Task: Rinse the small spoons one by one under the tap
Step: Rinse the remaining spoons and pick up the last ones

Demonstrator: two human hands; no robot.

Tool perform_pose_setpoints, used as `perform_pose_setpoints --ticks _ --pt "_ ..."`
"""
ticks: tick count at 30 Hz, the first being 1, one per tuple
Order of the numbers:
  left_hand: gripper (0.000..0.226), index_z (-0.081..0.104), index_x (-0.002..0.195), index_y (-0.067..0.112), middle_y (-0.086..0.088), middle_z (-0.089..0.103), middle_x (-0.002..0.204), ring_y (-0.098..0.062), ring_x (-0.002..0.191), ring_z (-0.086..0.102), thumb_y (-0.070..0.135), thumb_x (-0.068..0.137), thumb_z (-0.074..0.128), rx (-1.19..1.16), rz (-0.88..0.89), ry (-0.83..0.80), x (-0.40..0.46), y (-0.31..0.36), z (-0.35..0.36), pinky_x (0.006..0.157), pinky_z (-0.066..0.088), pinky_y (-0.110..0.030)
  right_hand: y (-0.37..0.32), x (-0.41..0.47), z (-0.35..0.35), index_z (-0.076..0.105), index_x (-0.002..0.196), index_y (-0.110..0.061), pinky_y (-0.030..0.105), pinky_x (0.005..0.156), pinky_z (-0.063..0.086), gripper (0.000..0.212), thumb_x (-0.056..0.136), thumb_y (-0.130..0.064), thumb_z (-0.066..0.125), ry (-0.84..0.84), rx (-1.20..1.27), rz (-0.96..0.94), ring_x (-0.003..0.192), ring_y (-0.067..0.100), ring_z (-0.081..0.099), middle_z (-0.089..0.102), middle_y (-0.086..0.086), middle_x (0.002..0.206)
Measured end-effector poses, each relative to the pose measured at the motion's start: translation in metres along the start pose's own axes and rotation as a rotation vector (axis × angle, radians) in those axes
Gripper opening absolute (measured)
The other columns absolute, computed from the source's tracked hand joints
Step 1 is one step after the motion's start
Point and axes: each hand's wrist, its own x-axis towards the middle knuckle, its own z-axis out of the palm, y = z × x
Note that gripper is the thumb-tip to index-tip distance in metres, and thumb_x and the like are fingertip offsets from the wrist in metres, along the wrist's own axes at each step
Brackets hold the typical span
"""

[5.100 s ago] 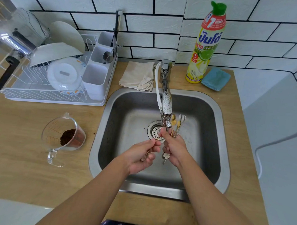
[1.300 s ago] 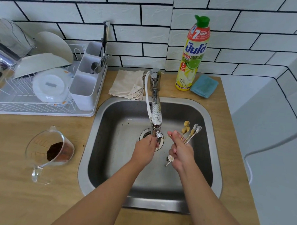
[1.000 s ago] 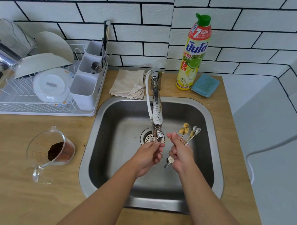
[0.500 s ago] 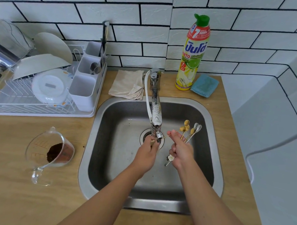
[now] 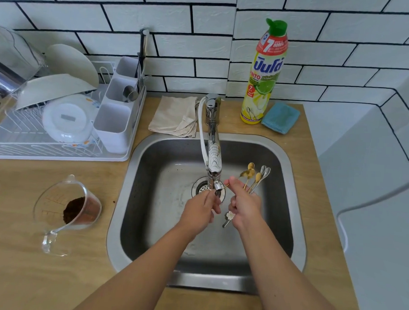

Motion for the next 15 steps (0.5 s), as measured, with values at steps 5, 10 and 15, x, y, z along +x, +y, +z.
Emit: perform_pose_setpoints --ticks 5,10,15 --pt "0.051 0.066 0.056 0.021 -0.004 0.061 0.049 -0.009 0.039 0.043 0.053 0.094 0.061 -0.129 -0.072 0.018 -0.002 0.004 -0.007 0.042 0.035 -0.020 0.003 -0.003 0.004 0.077 0.075 -0.013 0.018 0.036 0.020 0.017 0.091 -0.017 0.078 -0.014 0.001 0.004 0.039 0.006 0.025 0.068 0.004 0.075" --pt "0.026 0.067 0.108 0.017 0.001 0.076 0.084 -0.010 0.050 0.053 0.030 0.107 0.045 -0.216 -0.064 -0.209 -0.006 0.001 -0.010 0.052 0.040 -0.021 0.004 -0.002 0.003 0.078 0.091 -0.006 0.018 0.033 0.025 0.012 0.093 -0.017 0.076 -0.012 0.020 0.014 0.035 0.004 0.026 0.063 -0.006 0.054" --pt "0.030 0.061 0.092 0.013 -0.005 0.069 0.070 -0.012 0.045 0.046 0.031 0.106 0.042 -0.135 -0.085 -0.116 -0.007 0.007 -0.016 0.046 0.037 -0.022 0.006 -0.006 0.003 0.076 0.085 -0.011 0.019 0.034 0.021 0.007 0.091 -0.014 0.078 -0.068 -0.033 0.048 0.038 0.005 0.025 0.058 -0.006 0.051"
